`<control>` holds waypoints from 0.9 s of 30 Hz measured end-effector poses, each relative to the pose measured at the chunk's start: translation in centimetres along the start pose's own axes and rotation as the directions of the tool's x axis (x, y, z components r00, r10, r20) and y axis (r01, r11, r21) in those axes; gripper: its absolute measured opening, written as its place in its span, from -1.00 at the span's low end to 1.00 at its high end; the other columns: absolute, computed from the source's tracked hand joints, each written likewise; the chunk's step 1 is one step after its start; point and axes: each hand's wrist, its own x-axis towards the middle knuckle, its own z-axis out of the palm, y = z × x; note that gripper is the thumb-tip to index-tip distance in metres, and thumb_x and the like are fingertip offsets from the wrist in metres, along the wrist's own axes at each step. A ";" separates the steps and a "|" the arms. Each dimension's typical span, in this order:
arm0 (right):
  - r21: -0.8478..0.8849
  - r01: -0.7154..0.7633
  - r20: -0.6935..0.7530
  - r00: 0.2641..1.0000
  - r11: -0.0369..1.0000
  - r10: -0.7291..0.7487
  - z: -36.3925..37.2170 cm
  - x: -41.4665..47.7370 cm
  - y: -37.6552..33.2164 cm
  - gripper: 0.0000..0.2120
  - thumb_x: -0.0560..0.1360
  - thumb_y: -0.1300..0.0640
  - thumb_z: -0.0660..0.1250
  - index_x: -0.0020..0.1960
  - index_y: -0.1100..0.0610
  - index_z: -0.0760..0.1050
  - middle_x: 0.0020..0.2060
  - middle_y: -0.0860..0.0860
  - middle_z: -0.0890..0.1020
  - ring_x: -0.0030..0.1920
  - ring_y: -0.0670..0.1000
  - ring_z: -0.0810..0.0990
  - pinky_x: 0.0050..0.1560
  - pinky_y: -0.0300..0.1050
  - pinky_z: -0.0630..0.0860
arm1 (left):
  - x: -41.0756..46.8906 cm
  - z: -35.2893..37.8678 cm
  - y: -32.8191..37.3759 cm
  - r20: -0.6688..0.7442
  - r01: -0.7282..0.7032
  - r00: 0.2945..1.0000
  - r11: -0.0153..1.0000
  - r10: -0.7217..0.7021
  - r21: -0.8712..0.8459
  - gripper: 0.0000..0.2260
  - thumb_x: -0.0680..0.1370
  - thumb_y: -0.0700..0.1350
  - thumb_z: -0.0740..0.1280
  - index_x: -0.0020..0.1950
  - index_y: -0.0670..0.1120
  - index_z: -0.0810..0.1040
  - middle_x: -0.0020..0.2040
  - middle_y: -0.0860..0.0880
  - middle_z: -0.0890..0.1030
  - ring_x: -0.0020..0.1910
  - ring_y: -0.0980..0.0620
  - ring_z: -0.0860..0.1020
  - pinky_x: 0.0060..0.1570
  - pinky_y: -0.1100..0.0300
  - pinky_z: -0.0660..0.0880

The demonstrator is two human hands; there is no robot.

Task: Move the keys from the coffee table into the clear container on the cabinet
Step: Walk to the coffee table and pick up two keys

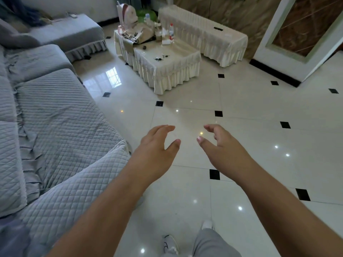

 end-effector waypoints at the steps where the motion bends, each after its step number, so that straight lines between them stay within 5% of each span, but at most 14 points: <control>1: -0.008 -0.001 -0.002 1.000 1.000 0.001 0.0 0.6 0.1 -0.48 0.55 -0.25 0.18 0.47 -0.15 0.27 0.45 -0.19 0.36 0.10 -0.24 0.37 0.07 -0.18 0.27 | 0.7 -0.1 -0.1 0.004 0.004 1.000 1.000 -0.004 0.008 -0.60 0.55 0.19 0.21 0.39 0.22 0.34 0.41 0.26 0.29 0.34 0.22 0.29 0.20 0.26 0.27; 6: -0.036 -0.007 0.000 1.000 0.999 0.007 -0.1 4.8 0.4 -0.49 0.56 -0.22 0.19 0.48 -0.15 0.29 0.42 -0.13 0.38 0.03 -0.22 0.40 0.03 -0.19 0.28 | 4.8 0.2 0.0 0.021 0.025 0.999 0.999 -0.025 0.021 -0.59 0.56 0.19 0.20 0.40 0.22 0.33 0.42 0.25 0.28 0.35 0.19 0.29 0.21 0.23 0.30; 14: 0.004 -0.024 0.035 0.999 1.000 0.024 -2.2 15.1 1.8 -0.49 0.57 -0.22 0.19 0.49 -0.14 0.28 0.46 -0.12 0.35 0.29 -0.15 0.41 0.09 -0.16 0.29 | 13.9 1.4 2.1 0.008 0.067 0.998 0.997 -0.067 0.041 -0.60 0.55 0.20 0.19 0.39 0.25 0.32 0.40 0.30 0.28 0.32 0.23 0.30 0.24 0.19 0.31; 19: 0.012 -0.011 0.064 0.998 1.000 0.010 -4.4 22.3 2.1 -0.49 0.57 -0.20 0.19 0.49 -0.13 0.27 0.46 -0.12 0.37 0.38 -0.08 0.38 0.12 -0.16 0.27 | 20.7 1.8 3.7 0.008 0.103 0.995 0.994 -0.104 0.031 -0.61 0.54 0.22 0.19 0.38 0.29 0.31 0.38 0.34 0.26 0.12 0.36 0.32 0.18 0.22 0.28; 23: 0.003 0.011 0.081 0.997 1.000 -0.012 -6.4 27.6 2.0 -0.49 0.58 -0.20 0.19 0.50 -0.13 0.26 0.46 -0.11 0.38 0.40 -0.08 0.37 0.13 -0.16 0.28 | 25.6 2.1 4.6 -0.035 0.106 0.994 0.994 -0.105 0.022 -0.60 0.55 0.21 0.19 0.38 0.27 0.31 0.38 0.32 0.27 0.31 0.27 0.28 0.19 0.24 0.25; 27: -0.013 0.027 0.095 0.995 1.000 -0.025 -8.0 32.1 2.0 -0.49 0.58 -0.20 0.19 0.49 -0.13 0.25 0.46 -0.12 0.38 0.38 -0.08 0.39 0.11 -0.14 0.29 | 29.3 2.7 4.8 -0.044 0.106 0.993 0.994 -0.106 -0.012 -0.61 0.54 0.22 0.19 0.38 0.29 0.30 0.34 0.36 0.27 0.28 0.31 0.27 0.15 0.29 0.22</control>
